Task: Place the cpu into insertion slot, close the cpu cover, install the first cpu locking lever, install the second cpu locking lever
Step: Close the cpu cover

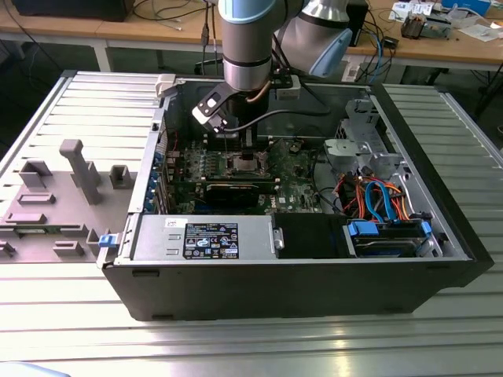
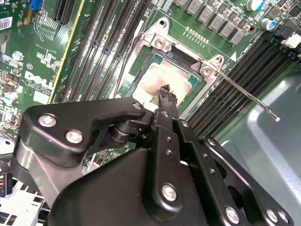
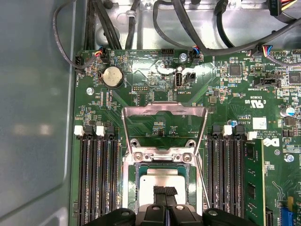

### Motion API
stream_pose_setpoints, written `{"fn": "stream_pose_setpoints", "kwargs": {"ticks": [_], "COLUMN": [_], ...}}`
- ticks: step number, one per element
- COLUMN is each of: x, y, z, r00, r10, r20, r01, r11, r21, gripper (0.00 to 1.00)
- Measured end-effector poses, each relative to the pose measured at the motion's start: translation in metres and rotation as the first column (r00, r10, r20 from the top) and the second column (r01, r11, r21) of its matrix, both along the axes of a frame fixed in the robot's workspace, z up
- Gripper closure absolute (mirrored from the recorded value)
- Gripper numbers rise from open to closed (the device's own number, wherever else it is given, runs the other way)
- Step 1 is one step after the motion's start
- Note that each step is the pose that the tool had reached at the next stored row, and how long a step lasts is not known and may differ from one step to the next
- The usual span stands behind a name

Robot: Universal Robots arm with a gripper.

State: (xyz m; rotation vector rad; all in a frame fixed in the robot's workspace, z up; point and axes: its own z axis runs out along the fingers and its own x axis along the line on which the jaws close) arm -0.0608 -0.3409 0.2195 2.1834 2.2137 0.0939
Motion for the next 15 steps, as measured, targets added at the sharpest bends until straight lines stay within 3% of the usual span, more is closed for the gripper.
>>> {"fn": "stream_pose_setpoints", "kwargs": {"ticks": [9,13,15], "x": [0.0000,0.0033,0.0044], "y": [0.0000,0.0000,0.0002], "z": [0.0000,0.0000,-0.0004], "r00": [1.0000,1.0000,0.9999], "r10": [0.000,0.000,0.000], "r20": [-0.0004,-0.0063,-0.0108], "r01": [0.000,0.000,0.000], "r11": [1.0000,1.0000,0.9999], "r21": [0.0002,-0.0038,-0.0111], "gripper": [0.89,0.89,0.89]}}
